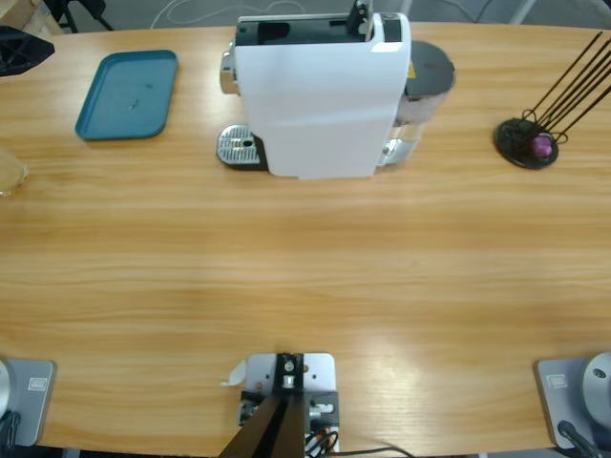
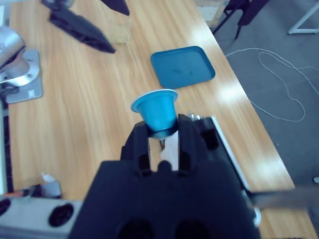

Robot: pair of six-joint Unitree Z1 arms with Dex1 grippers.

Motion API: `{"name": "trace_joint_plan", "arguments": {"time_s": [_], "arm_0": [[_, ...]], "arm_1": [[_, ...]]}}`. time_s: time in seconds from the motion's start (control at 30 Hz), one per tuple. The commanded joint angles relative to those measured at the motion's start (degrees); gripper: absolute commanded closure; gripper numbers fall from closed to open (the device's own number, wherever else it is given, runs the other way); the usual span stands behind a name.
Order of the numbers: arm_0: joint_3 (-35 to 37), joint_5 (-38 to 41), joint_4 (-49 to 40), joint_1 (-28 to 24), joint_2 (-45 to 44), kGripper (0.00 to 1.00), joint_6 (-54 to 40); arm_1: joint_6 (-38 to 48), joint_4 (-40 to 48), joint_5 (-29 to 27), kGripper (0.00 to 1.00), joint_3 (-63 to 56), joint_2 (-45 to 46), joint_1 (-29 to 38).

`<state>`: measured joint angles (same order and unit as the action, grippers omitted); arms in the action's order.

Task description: Pour coffee

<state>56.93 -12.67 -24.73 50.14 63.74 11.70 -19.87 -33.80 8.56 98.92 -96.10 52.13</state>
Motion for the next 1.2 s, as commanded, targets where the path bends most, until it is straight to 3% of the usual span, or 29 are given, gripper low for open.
{"name": "trace_joint_plan", "arguments": {"time_s": [0.03, 0.3, 0.73, 1.2], "arm_0": [[-2.4, 0.4, -0.8, -0.6, -1.5, 0.0, -0.3], [-3.0, 0.5, -0.7, -0.6, -0.2, 0.0, -0.2], [-3.1, 0.7, -0.6, -0.6, 0.2, 0.0, -0.1], [-3.4, 1.3, -0.8, -0.6, 0.2, 0.0, -0.1]], "arm_1": [[-3.7, -2.0, -1.9, 1.0, 5.7, -11.7, -2.2], [-6.5, -2.0, -7.7, 1.0, 4.2, -10.7, -5.9], [-6.4, 2.2, -1.5, 1.0, -2.3, -11.5, -8.4], [-6.8, 4.3, 1.4, 1.0, -3.8, -13.9, -9.8]]}}
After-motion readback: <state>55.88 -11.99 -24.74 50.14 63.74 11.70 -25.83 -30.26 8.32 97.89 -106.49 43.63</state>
